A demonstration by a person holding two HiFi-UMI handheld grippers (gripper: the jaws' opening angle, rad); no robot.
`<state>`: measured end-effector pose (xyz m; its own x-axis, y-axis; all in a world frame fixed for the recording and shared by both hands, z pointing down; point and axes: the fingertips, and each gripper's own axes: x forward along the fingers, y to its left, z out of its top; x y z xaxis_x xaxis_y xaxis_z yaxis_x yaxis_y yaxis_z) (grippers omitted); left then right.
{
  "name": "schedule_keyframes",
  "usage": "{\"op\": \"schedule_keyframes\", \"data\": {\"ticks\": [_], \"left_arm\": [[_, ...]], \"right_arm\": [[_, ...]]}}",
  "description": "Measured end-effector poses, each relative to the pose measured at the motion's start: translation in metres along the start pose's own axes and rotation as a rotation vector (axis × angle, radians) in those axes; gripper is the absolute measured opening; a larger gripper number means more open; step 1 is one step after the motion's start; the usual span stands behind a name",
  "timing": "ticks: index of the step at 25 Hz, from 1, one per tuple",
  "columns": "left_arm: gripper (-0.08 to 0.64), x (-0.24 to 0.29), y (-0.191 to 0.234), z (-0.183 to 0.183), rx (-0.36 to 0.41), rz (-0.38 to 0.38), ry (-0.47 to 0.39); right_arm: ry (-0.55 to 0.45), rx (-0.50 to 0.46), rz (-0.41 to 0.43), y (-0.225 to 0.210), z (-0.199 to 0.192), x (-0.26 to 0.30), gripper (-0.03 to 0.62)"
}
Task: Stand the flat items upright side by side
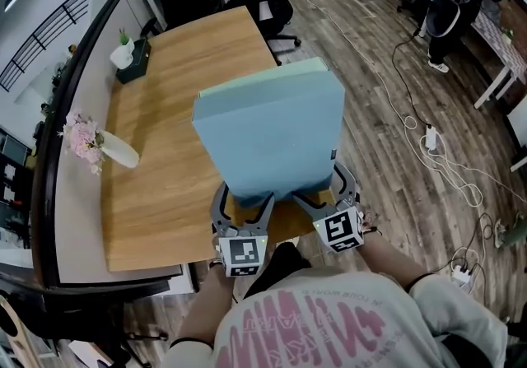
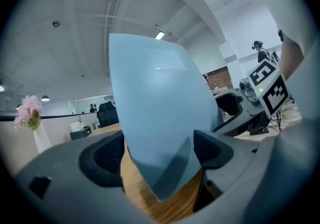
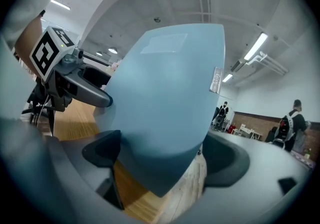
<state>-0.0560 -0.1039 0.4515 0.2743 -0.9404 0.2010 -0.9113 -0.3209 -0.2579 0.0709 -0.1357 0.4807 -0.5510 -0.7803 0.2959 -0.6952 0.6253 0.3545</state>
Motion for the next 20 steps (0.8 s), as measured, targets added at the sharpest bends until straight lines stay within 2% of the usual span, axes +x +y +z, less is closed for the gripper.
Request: {"op": "schedule_keyframes", "data": {"ticks": [5,20], "left_arm": [[0.425,0.008,-0.003,-0.007,0.044,-0.016,0.014],[0.405,0.016,-0.008,-0.026,0.072,-0.01,0.075]], "right_arm": [[0.026,-0.05,-0.016,-0.01,-0.011,0.011,0.511],[0.081,-0.062,0.006,-0.015,-0.033,0.024,0.502]]}}
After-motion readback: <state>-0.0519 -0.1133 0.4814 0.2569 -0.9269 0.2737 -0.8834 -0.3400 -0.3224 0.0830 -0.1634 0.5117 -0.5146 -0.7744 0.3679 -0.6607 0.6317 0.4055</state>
